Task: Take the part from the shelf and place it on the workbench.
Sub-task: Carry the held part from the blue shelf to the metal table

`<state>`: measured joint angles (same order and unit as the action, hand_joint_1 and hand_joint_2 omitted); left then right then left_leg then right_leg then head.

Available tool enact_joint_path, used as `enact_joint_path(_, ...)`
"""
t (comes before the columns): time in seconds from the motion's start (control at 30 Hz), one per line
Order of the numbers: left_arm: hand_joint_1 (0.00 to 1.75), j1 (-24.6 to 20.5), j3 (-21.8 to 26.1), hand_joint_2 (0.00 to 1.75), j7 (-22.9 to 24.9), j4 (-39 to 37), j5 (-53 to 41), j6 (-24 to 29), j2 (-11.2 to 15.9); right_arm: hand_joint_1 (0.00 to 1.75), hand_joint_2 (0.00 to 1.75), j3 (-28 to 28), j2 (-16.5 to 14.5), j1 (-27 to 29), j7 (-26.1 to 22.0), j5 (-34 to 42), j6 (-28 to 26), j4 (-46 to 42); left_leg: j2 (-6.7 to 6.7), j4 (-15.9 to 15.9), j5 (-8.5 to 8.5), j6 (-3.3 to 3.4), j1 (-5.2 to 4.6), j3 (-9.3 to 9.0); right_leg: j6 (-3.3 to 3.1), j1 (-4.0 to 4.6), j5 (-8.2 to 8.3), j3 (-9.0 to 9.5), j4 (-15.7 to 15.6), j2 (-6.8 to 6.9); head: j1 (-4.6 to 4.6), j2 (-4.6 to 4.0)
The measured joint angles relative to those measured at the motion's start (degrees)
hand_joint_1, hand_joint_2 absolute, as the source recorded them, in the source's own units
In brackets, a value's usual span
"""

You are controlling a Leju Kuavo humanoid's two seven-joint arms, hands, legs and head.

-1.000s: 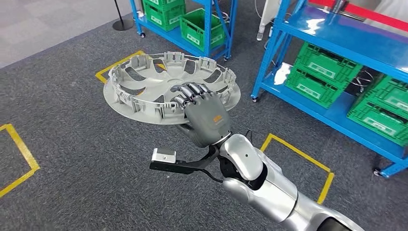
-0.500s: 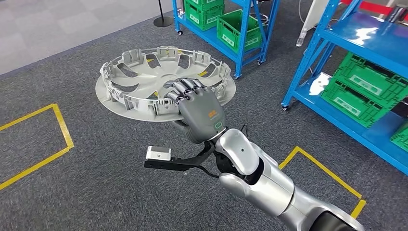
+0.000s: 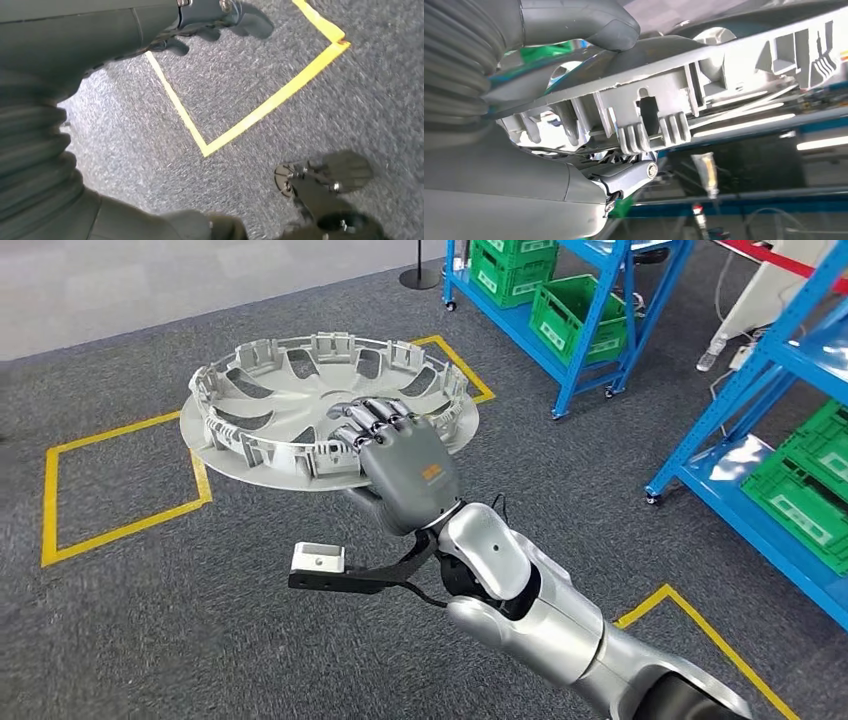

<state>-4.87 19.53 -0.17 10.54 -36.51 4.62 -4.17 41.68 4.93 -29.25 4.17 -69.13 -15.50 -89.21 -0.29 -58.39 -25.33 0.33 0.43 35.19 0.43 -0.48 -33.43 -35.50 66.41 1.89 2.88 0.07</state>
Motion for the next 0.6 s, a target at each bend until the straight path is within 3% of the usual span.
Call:
enact_joint_path(0.07, 0.0, -0.19, 0.01, 1.75, 0.0, 0.01, -0.03, -0.01, 0.02, 1.75, 1.75, 0.08, 0.03, -0.01, -0.03, 0.2, -0.04, 0.4, -1.55, -0.09, 0.05, 0.18, 0.03, 0.13, 0.1, 0.01, -2.95, -3.7, 7.33, -1.49, 0.11, 0.0)
enact_joint_path(0.1, 0.0, -0.17, 0.01, 1.75, 0.0, 0.0, -0.03, -0.01, 0.03, 1.75, 1.75, 0.17, 0.03, -0.01, -0.07, 0.37, -0.07, 0.66, -2.4, -0.19, 0.05, 0.18, 0.03, 0.18, 0.08, 0.0, -3.06, -4.72, 9.05, -1.62, 0.12, 0.01)
enact_joint_path(0.13, 0.0, -0.13, 0.03, 1.75, -0.02, 0.0, -0.03, -0.01, 0.04, 1.75, 1.75, 0.29, 0.03, -0.03, -0.13, 0.58, -0.1, 0.91, -3.27, -0.32, 0.05, 0.15, 0.04, 0.21, 0.02, -0.05, -2.05, -4.67, 8.56, -1.73, 0.12, 0.0)
enact_joint_path(0.17, 0.0, -0.09, 0.08, 1.75, -0.1, 0.0, -0.01, -0.01, 0.05, 1.75, 1.75, 0.4, 0.01, -0.07, -0.19, 0.81, -0.15, 1.15, -4.18, -0.48, 0.04, 0.06, 0.08, 0.22, -0.07, -0.15, -0.12, -3.49, 5.86, -2.05, 0.13, 0.0)
enact_joint_path(0.23, 0.0, -0.09, 0.26, 1.75, -0.36, 0.01, 0.08, -0.01, 0.07, 1.75, 1.75, 0.55, -0.03, -0.22, -0.33, 1.17, -0.29, 1.66, -5.88, -0.82, 0.02, -0.37, 0.12, 0.38, -0.22, -0.44, 3.49, 0.09, -1.91, -4.23, 0.12, 0.01)
enact_joint_path(0.3, 0.0, -0.05, 0.42, 1.75, -0.6, 0.02, 0.16, -0.01, 0.13, 1.75, 1.75, 0.72, -0.15, -0.46, -0.42, 1.32, -0.55, 2.1, -7.16, -0.93, 0.15, -1.17, 0.15, 0.81, -0.46, -0.44, 4.62, 1.81, -5.88, -5.83, 0.13, 0.02)
enact_joint_path(0.37, 0.0, 0.2, 0.48, 1.75, -0.71, 0.01, 0.19, -0.01, 0.23, 1.75, 1.75, 0.95, -0.46, -0.71, -0.47, 1.33, -0.78, 2.47, -8.19, -0.56, 0.51, -2.09, 0.31, 1.23, -1.09, -0.23, 4.77, 1.81, -6.24, -5.09, 0.14, 0.01)
enact_joint_path(0.4, 0.0, 0.38, 0.52, 1.75, -0.74, -0.01, 0.19, -0.01, 0.31, 1.75, 1.75, 1.08, -0.72, -0.85, -0.51, 1.33, -0.84, 2.64, -7.69, -0.69, 0.52, -2.37, 0.32, 1.44, -1.51, -0.23, 4.96, 1.89, -6.48, -4.49, 0.13, 0.01)
enact_joint_path(0.47, 0.0, 0.58, 0.66, 1.75, -0.77, -0.02, 0.19, -0.01, 0.45, 1.75, 1.75, 1.28, -1.17, -1.07, -0.58, 1.32, -0.96, 2.92, -4.29, -3.2, -0.96, -2.76, 0.12, 2.69, -2.34, -0.33, 5.28, 2.14, -7.03, -3.07, -0.18, 0.01)
enact_joint_path(0.5, 0.0, 0.57, 0.72, 1.75, -0.78, -0.02, 0.19, -0.01, 0.47, 1.75, 1.75, 1.34, -1.3, -1.11, -0.59, 1.31, -1.0, 3.05, -2.12, -6.09, -2.58, -2.84, 0.04, 3.92, -2.62, -0.21, 5.3, 2.2, -7.14, -2.3, -0.35, 0.01)
enact_joint_path(0.53, 0.0, 0.52, 0.77, 1.75, -0.78, -0.01, 0.19, -0.01, 0.45, 1.75, 1.75, 1.36, -1.34, -1.11, -0.59, 1.31, -1.04, 3.16, -0.81, -9.71, -4.52, -3.02, 0.02, 5.58, -2.83, -0.08, 5.25, 2.21, -7.17, -1.53, -0.51, 0.0)
enact_joint_path(0.6, 0.0, 0.51, 0.81, 1.75, -0.76, -0.01, 0.18, -0.01, 0.42, 1.75, 1.75, 1.42, -1.34, -1.09, -0.61, 1.33, -1.05, 3.4, -0.18, -16.23, -7.21, -3.28, 0.11, 8.58, -3.04, 0.11, 5.12, 2.19, -7.15, 0.19, -0.56, 0.0)
